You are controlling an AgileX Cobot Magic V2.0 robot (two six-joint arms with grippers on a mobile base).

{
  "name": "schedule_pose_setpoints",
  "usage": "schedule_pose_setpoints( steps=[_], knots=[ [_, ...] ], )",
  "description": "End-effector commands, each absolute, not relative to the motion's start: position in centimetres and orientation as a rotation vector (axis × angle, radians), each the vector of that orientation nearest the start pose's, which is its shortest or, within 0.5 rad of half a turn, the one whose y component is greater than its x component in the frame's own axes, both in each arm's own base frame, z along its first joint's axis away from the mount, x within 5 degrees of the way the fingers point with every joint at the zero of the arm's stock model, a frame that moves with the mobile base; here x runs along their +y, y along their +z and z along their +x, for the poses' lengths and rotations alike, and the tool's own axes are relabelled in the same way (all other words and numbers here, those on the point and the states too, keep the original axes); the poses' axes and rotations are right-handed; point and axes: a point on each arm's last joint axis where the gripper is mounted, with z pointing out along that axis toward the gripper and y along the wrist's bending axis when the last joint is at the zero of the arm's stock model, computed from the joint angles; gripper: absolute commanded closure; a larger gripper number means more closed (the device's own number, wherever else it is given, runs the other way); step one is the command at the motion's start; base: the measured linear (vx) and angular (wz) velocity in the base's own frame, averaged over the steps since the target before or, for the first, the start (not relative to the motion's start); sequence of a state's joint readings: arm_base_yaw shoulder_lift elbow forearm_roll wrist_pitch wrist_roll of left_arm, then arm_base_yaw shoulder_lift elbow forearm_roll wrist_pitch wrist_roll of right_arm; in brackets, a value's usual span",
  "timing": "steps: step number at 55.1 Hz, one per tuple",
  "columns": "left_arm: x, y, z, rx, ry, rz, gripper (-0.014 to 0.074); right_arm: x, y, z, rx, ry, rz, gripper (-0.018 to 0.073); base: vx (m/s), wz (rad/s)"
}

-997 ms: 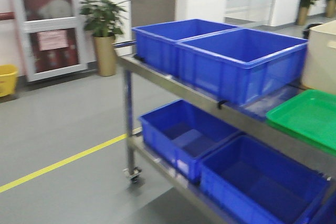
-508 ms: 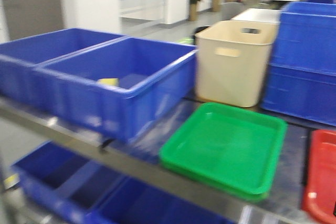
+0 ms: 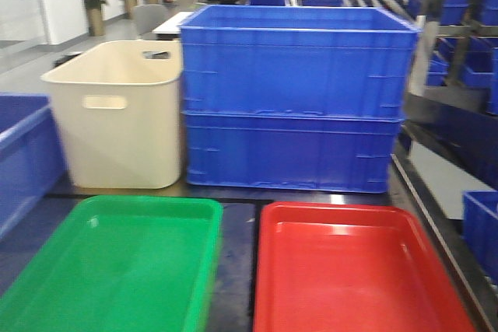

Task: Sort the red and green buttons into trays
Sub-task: 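Drive the base to the green and red trays holding both buttons, then lower green button into green tray, red button into red tray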

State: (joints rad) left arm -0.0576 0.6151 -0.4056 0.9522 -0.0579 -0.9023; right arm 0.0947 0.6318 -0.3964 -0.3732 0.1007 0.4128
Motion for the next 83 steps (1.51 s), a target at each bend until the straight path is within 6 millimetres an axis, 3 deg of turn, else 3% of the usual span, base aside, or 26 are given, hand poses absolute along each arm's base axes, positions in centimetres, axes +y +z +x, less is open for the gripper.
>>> schedule_pose_setpoints(
  steps=[1,83],
  knots=[
    [-1.6,31.38,13.28,1.592,-0.093,0.141,0.0594,1.13,30.12,13.6,1.704,0.078,-0.049,0.0562,0.17,-0.53],
    [-2.0,31.72,13.21,1.556,-0.13,0.172,0.0594,1.2,30.27,13.61,1.688,0.092,-0.045,0.0562,0.01,-0.04]
  ],
)
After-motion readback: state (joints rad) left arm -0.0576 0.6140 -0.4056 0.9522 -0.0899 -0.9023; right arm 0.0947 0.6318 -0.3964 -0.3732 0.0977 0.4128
